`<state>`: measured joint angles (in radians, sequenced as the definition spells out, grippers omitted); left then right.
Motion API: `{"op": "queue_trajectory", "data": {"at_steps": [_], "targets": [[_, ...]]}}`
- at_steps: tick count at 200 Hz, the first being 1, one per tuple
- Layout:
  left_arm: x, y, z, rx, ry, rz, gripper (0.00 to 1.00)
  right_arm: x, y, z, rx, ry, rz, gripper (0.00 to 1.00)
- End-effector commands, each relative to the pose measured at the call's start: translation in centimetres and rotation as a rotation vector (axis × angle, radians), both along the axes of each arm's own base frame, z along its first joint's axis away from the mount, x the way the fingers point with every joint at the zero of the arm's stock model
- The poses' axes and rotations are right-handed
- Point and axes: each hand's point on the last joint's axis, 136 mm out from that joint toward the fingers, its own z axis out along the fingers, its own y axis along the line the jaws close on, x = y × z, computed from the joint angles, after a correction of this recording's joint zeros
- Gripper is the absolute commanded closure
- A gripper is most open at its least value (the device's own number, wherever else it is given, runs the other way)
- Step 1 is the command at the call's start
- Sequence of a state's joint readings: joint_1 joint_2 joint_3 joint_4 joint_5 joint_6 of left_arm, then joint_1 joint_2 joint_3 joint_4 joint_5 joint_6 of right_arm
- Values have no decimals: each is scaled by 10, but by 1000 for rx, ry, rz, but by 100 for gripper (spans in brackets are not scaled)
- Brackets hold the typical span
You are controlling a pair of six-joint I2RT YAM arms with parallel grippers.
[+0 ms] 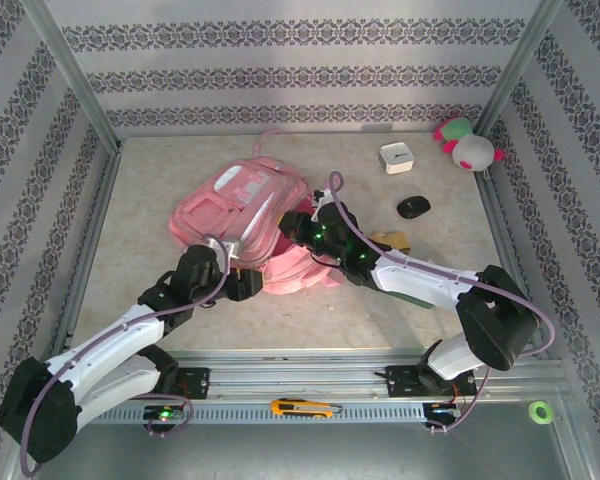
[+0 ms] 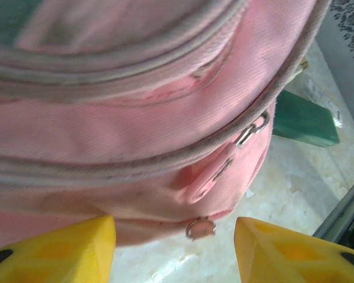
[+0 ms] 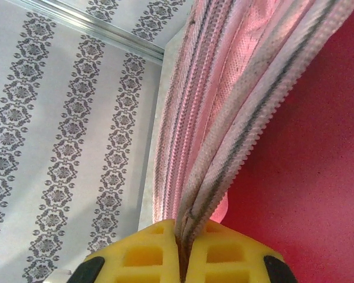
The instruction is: Pack books, pencil case, and school supplies into a backpack
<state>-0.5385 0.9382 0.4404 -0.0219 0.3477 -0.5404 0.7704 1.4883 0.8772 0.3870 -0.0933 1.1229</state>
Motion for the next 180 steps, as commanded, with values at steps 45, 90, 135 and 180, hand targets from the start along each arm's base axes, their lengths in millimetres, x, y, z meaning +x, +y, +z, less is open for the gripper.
{"op": "queue_trajectory", "data": {"at_steps": [45,90,135,180], "targets": [[30,-32,33,-92,-141,-14,51,3,15,53,89,-132,22,100],[37,-37,47,-105,-173,-19,77,2,15,54,66,-139,28,100],[30,-21,51,-69,-180,28,100,4,11,56,52,-143,29,100],[26,12,27,47,-134,154,100,2,4,67,42,-165,36,100]]}}
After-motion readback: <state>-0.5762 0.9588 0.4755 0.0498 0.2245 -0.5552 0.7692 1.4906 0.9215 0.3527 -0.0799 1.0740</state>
